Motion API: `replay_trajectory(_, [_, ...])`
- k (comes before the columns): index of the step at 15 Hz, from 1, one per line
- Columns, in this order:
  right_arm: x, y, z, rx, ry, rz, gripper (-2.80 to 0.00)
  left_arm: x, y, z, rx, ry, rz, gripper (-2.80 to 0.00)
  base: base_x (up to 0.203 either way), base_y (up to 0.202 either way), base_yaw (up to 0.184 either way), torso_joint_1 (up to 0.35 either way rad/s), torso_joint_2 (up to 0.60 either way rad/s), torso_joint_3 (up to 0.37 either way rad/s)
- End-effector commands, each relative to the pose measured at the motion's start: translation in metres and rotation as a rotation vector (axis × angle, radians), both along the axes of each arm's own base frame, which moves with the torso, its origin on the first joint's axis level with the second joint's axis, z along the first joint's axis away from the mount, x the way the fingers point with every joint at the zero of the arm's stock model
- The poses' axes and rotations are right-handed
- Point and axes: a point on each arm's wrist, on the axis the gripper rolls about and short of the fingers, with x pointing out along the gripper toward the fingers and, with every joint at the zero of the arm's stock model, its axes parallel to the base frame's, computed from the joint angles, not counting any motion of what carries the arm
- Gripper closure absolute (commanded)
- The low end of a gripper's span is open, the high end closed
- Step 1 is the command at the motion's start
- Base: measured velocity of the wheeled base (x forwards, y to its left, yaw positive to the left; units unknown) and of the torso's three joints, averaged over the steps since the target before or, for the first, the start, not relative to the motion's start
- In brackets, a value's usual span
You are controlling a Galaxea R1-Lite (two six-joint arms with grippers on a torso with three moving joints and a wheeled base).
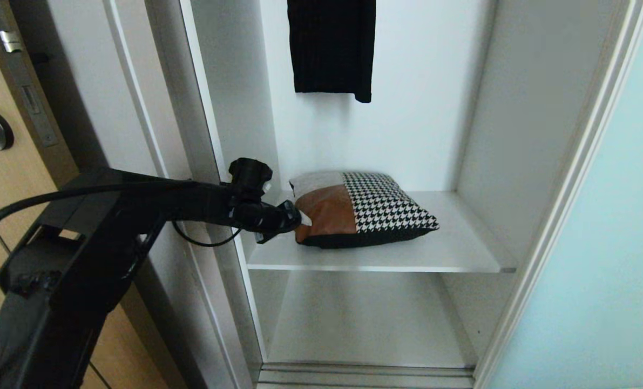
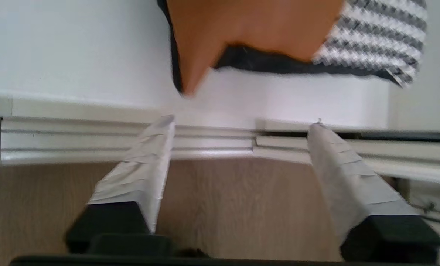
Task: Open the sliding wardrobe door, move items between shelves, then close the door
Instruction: Place the pillow on the lower shelf
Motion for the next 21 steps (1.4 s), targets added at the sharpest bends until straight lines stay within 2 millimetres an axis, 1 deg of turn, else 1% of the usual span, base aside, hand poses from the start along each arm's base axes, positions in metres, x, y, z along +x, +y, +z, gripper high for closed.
replay_trajectory(1, [0.000, 0.000, 0.000, 0.000, -0.001, 0.001, 0.00, 0.010, -0.003, -0.018, 0.007, 0.007, 0.013, -2.80, 0.000, 0.000, 0.000, 0.000, 0.00, 0.000])
replay_trajectory(4, [0.000, 0.000, 0.000, 0.000, -0.001, 0.001, 0.00, 0.017, -0.005, -0.028, 0.012, -0.031, 0.029, -2.80, 0.000, 0.000, 0.000, 0.000, 0.00, 0.000])
replay_trajectory(6, [0.000, 0.000, 0.000, 0.000, -0.002, 0.001, 0.00, 0.019, -0.005, -0.036, 0.018, -0.025, 0.036, -2.80, 0.000, 0.000, 0.000, 0.000, 0.00, 0.000])
replay_trajectory(9, [0.000, 0.000, 0.000, 0.000, -0.001, 0.001, 0.00, 0.027, -0.007, -0.051, 0.005, -0.066, 0.038, -2.80, 0.000, 0.000, 0.000, 0.000, 0.00, 0.000])
replay_trajectory(13, [0.000, 0.000, 0.000, 0.000, -0.002, 0.001, 0.00, 0.035, -0.011, -0.057, -0.031, -0.165, 0.025, -2.80, 0.000, 0.000, 0.000, 0.000, 0.00, 0.000])
replay_trajectory(16, [0.000, 0.000, 0.000, 0.000, -0.002, 0.001, 0.00, 0.036, -0.017, -0.064, -0.076, -0.175, -0.049, -2.80, 0.000, 0.000, 0.000, 0.000, 0.00, 0.000])
replay_trajectory(19, [0.000, 0.000, 0.000, 0.000, -0.001, 0.002, 0.00, 0.036, -0.022, -0.067, -0.095, -0.187, -0.106, -2.80, 0.000, 0.000, 0.000, 0.000, 0.00, 0.000])
replay_trajectory(21, [0.000, 0.000, 0.000, 0.000, -0.001, 0.001, 0.00, 0.037, -0.023, -0.074, -0.059, -0.219, -0.151, -2.80, 0.000, 0.000, 0.000, 0.000, 0.00, 0.000])
